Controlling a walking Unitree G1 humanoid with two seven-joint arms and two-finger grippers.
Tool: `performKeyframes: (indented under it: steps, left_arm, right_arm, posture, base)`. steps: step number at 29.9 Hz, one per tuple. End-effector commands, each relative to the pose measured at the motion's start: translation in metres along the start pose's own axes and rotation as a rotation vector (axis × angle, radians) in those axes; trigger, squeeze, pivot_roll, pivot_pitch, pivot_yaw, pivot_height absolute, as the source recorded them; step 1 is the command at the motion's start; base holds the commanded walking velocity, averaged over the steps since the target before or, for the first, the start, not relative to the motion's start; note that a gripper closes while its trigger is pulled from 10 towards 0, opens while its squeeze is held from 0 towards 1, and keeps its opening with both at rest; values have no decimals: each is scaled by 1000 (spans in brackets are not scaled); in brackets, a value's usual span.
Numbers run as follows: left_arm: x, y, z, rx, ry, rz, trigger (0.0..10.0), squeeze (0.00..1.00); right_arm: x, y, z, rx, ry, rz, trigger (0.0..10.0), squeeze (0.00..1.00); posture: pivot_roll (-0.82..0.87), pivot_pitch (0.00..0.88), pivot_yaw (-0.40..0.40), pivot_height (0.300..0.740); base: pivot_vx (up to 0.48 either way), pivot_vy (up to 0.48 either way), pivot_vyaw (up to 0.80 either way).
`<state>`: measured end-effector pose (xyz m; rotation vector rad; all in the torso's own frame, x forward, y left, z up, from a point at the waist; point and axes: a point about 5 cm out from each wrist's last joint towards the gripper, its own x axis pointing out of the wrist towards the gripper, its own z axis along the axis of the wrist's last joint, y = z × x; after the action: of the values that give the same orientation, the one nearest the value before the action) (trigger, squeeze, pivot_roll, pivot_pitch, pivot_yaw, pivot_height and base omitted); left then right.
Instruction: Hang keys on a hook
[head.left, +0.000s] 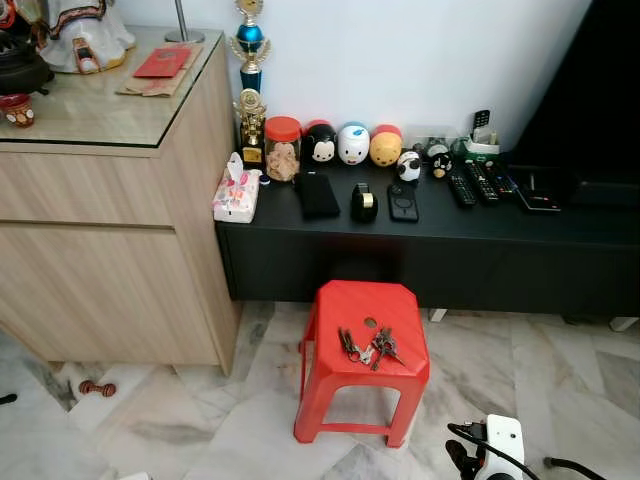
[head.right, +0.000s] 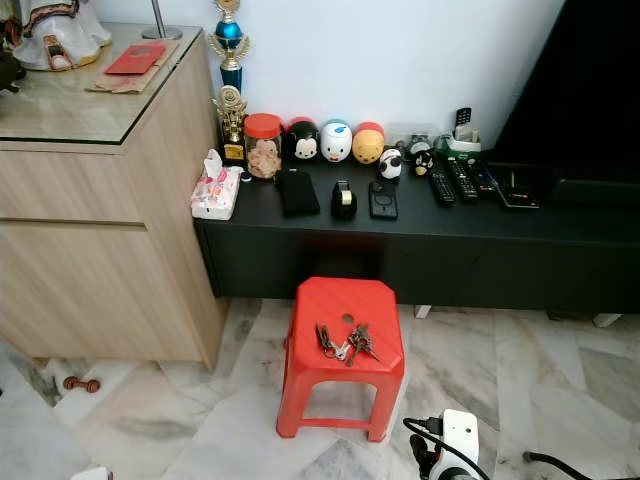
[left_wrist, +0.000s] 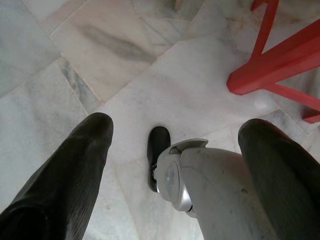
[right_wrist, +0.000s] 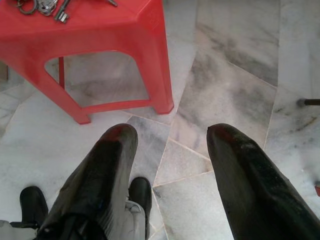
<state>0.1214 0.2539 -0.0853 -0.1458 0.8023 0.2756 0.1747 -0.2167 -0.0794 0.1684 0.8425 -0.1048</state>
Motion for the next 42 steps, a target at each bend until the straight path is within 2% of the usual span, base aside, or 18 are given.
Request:
performKeyframes:
  steps: [1,11,20,26,28,32,36,37,41,42]
  left_arm:
    - [-2,2,-6,-12,23,9,10000,0]
    - [-9,2,-20,-13,60,26,10000,0]
    - [-6,-5,-14,-20,18,10,10000,0]
    - [6,-19,12,-27,-80,6,10000,0]
    - [8,-20,18,-32,-104,3,10000,0]
    - [11,-10,40,-38,-209,4,10000,0]
    - [10,-1,61,-30,-317,-11,10000,0]
    - [10,-1,61,-30,-317,-11,10000,0]
    - [6,-2,86,14,-476,-55,10000,0]
    - [3,-4,96,21,-542,-62,10000,0]
  right_arm:
    - [0,-2,2,10,-17,-8,10000,0]
    - [0,-3,2,-5,-1,-15,10000,0]
    - [0,-3,3,-14,1,-15,10000,0]
    - [1,-4,5,-21,-7,-17,10000,0]
    - [0,-4,6,-23,-13,-19,10000,0]
    - [0,-5,11,-17,-89,-43,10000,0]
    - [-3,-5,16,54,-190,-64,10000,0]
    - [-3,-5,16,54,-190,-64,10000,0]
    - [-5,-4,23,55,-274,-59,10000,0]
    - [-5,-4,24,57,-291,-57,10000,0]
  posture:
    - [-46,24,-102,740]
    - [-48,38,-104,740]
    - [-50,52,-107,686]
    - [-48,60,-110,638]
    - [-47,61,-111,638]
    - [-45,63,-110,638]
    - [-52,65,-107,638]
    - [-52,65,-107,638]
    - [-66,67,-105,638]
    - [-69,67,-105,638]
  base:
    - [0,0,0]
    - [0,0,0]
    - [0,0,0]
    - [0,0,0]
    - [0,0,0]
    - [0,0,0]
    - [0,0,0]
    - [0,0,0]
    - [0,0,0]
    - [0,0,0]
